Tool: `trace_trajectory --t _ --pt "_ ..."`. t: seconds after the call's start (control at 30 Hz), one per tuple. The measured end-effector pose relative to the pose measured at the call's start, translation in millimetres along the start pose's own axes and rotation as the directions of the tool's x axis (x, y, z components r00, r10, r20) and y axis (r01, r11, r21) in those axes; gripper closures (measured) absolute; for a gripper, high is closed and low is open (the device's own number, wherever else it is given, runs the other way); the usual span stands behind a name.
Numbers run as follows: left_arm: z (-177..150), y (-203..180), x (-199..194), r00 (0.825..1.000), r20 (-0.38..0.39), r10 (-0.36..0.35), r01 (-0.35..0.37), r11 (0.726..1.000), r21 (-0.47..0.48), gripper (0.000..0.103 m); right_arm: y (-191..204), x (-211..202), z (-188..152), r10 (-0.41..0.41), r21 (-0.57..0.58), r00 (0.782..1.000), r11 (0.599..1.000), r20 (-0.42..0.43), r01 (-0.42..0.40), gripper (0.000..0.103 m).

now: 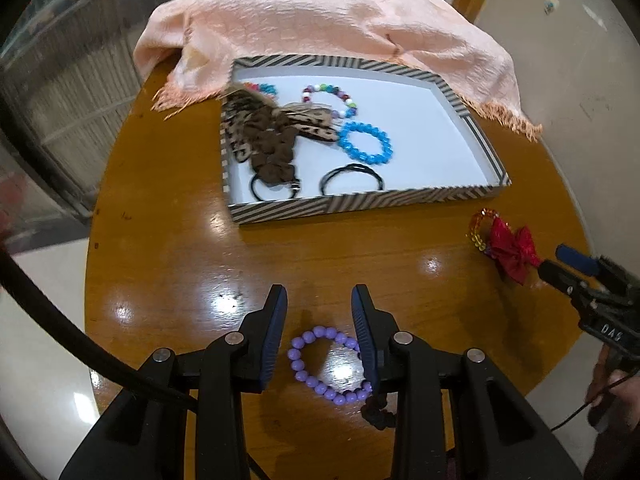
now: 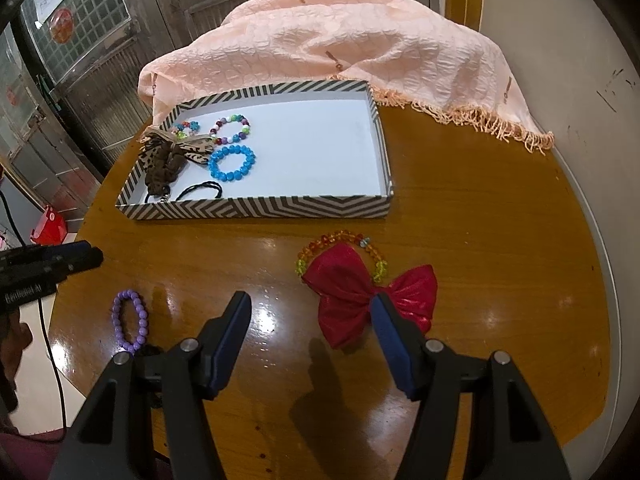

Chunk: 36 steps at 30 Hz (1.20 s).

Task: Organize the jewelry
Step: 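Grasp purple bead bracelet with left tool while right tool grasps red bow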

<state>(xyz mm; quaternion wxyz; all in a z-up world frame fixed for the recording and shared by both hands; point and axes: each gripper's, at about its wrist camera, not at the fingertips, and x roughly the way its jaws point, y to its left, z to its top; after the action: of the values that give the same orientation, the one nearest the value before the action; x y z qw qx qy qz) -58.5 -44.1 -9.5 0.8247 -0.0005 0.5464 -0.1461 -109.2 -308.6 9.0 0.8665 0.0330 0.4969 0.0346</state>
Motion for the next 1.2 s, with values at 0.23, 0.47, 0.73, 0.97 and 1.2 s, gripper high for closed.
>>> trace_trajectory --t 0.23,0.47,0.73,0.97,1.2 --pt "-20 15 12 0.997 -0.070 -0.042 0.043 0.999 0.015 0.069 -9 5 -7 0.002 0.011 1.000 1.000 -0.021 -0.002 0.037" --pt "-42 15 32 0.990 -0.139 0.000 0.002 1.000 0.013 0.069 -20 10 -4 0.004 0.005 1.000 1.000 -0.020 -0.004 0.037" --pt "-46 17 41 0.987 -0.158 0.040 -0.038 0.999 0.012 0.069 -23 25 2 -0.006 -0.054 0.999 0.999 -0.038 0.004 0.038" --pt "-43 8 50 0.983 -0.165 0.083 -0.078 0.996 0.034 0.069 -24 40 15 -0.010 -0.092 0.999 0.996 -0.052 0.005 0.038" --pt "-39 6 53 0.981 -0.161 0.106 -0.102 0.994 0.038 0.069 -24 65 22 0.003 -0.145 0.994 0.989 -0.110 -0.019 0.038"
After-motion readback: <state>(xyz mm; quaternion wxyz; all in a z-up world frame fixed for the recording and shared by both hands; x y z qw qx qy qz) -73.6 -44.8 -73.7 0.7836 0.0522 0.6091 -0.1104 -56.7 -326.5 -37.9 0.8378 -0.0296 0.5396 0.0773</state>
